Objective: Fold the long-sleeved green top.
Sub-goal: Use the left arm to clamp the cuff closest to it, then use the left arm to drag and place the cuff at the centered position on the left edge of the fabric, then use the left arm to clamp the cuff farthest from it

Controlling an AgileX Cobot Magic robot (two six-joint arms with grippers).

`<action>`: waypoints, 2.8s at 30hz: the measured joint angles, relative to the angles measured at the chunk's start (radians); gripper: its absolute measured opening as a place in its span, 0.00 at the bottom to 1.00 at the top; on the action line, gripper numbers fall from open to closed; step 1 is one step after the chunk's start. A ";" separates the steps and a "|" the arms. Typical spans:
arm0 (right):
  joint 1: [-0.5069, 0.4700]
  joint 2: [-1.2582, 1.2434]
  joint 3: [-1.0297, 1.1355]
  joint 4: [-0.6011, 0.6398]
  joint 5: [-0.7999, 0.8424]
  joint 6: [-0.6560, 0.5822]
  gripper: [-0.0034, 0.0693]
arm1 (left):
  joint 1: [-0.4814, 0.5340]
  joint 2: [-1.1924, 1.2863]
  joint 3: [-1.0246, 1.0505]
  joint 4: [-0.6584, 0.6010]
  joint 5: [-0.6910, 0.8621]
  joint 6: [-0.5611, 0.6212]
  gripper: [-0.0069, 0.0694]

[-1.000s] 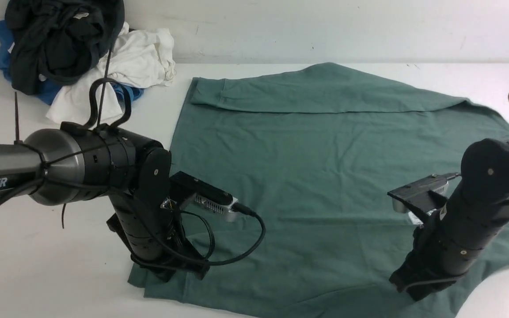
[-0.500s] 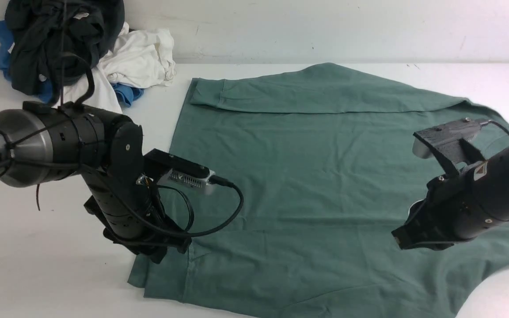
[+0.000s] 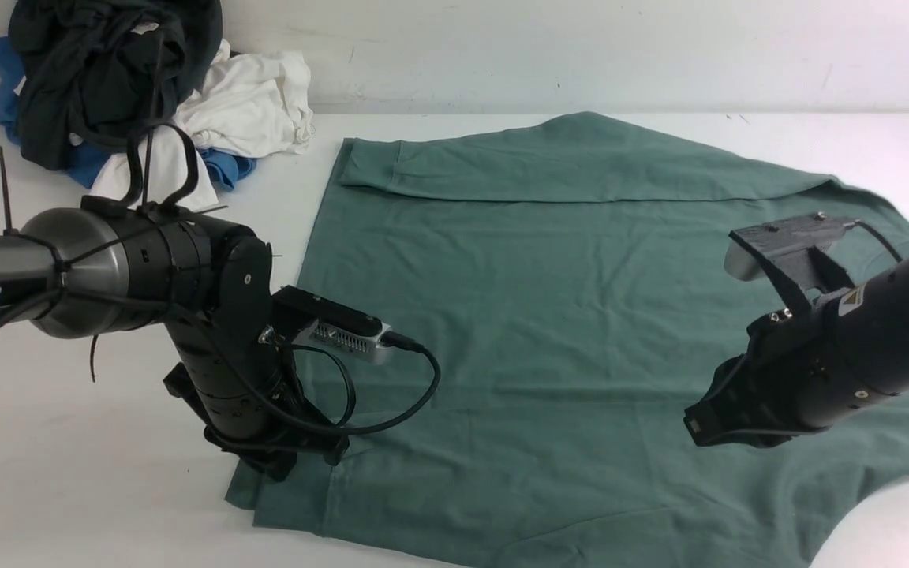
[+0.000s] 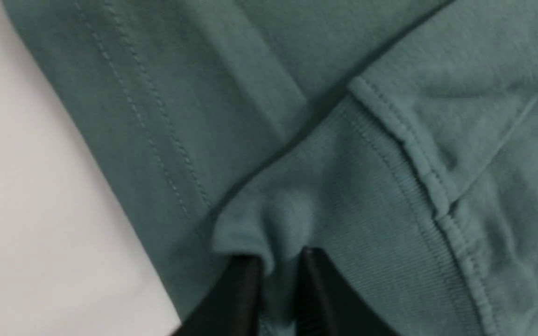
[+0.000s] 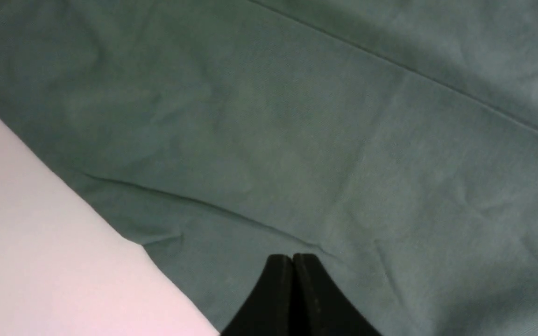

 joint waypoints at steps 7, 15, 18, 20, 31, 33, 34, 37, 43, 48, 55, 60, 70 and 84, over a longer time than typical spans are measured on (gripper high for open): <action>0.000 0.000 0.000 0.000 0.006 -0.018 0.03 | 0.000 -0.052 -0.053 -0.021 0.101 0.010 0.11; 0.000 0.000 0.000 -0.030 0.006 -0.021 0.03 | 0.000 -0.130 -0.348 -0.012 0.177 0.074 0.11; 0.000 0.000 0.000 -0.040 0.006 -0.022 0.03 | 0.001 -0.124 -0.431 0.029 0.142 0.100 0.11; 0.000 0.000 0.000 -0.047 0.006 -0.022 0.03 | 0.012 -0.086 -0.522 0.068 0.090 0.125 0.11; 0.000 0.000 0.000 -0.048 0.005 -0.023 0.03 | 0.072 0.357 -0.821 0.088 0.079 0.055 0.16; 0.000 0.000 0.000 -0.048 0.005 -0.023 0.03 | 0.074 0.418 -0.876 0.095 0.113 0.020 0.24; 0.000 0.000 0.000 -0.048 0.005 -0.024 0.03 | 0.074 0.444 -0.908 0.101 0.132 0.001 0.30; 0.000 0.000 0.000 -0.048 0.004 -0.025 0.03 | 0.075 0.490 -1.010 0.114 0.182 -0.049 0.49; 0.000 0.000 0.001 -0.017 -0.057 -0.025 0.03 | 0.078 0.531 -1.227 0.110 0.208 -0.089 0.70; 0.000 0.034 0.001 0.034 -0.183 -0.025 0.03 | 0.109 0.616 -1.353 0.065 0.204 -0.089 0.70; 0.000 0.231 0.001 0.042 -0.378 -0.083 0.03 | 0.148 0.727 -1.389 -0.040 0.221 -0.086 0.63; 0.000 0.356 0.000 0.020 -0.424 -0.096 0.03 | 0.134 0.739 -1.393 -0.075 0.232 -0.084 0.53; 0.000 0.301 0.040 0.002 -0.254 -0.085 0.03 | 0.136 0.746 -1.393 -0.071 0.118 -0.078 0.60; 0.000 0.111 0.061 -0.042 -0.249 -0.082 0.03 | 0.136 0.848 -1.395 -0.036 -0.197 -0.104 0.61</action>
